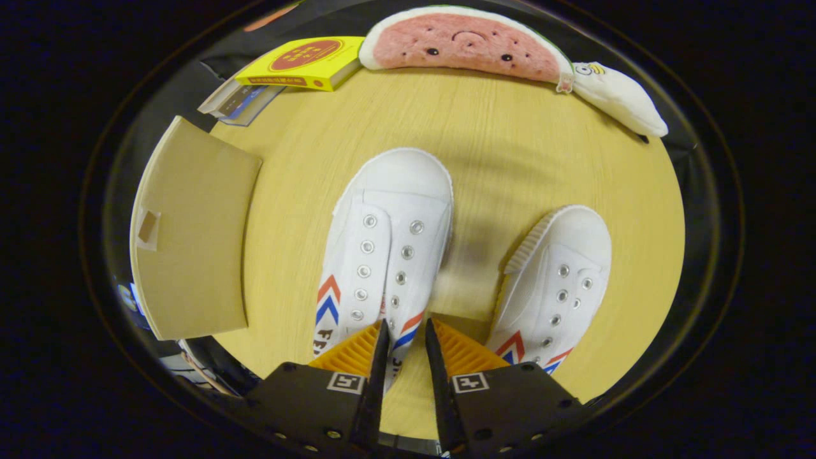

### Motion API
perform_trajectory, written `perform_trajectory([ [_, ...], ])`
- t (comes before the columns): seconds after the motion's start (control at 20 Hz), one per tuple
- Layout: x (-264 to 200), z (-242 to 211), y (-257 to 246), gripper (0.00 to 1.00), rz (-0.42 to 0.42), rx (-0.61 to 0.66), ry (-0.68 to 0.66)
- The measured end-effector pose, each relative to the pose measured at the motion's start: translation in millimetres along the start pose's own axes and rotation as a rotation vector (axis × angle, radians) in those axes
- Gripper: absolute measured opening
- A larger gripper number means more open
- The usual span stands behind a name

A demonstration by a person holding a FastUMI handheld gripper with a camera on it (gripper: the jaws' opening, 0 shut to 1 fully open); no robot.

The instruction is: Open the storage box then place both shoes into the box .Put the left shoe in first, then the right shoe, with the right side of both shoes facing outward in a uniform manner.

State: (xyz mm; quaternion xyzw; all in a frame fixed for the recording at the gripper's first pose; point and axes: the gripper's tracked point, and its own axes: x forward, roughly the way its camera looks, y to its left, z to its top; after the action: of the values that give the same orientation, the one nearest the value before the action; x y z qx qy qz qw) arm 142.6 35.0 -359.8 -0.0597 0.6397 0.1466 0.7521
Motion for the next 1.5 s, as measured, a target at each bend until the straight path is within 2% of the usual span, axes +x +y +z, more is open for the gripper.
perform_trajectory([
  [0.05, 1.4, -2.3, -0.7, 0.27, 0.003, 0.025, 0.006],
  [0.1, -0.3, -1.3, 0.4, 0.13, 0.014, 0.038, 0.003],
  [0.15, -1.3, -2.9, 1.2, 0.13, 0.027, 0.081, 0.013],
  [0.2, 1.2, -4.9, 1.6, 0.03, 0.046, 0.110, 0.017],
  [0.3, -3.6, -6.2, 2.4, 0.00, 0.076, 0.136, 0.011],
  [0.55, -32.6, -20.6, 15.0, 0.00, 0.118, 0.175, -0.013],
  [0.7, -68.1, -24.1, 29.4, 0.00, 0.152, 0.172, -0.054],
  [0.85, -112.3, -26.6, 52.3, 0.00, 0.170, 0.116, -0.091],
  [1.2, -202.4, -22.3, 145.4, 0.00, 0.219, -0.029, -0.178],
  [1.4, -212.2, -26.7, 215.2, 0.00, 0.302, -0.059, -0.143],
  [1.5, -202.4, -20.4, 244.0, 0.00, 0.310, -0.048, -0.149],
])
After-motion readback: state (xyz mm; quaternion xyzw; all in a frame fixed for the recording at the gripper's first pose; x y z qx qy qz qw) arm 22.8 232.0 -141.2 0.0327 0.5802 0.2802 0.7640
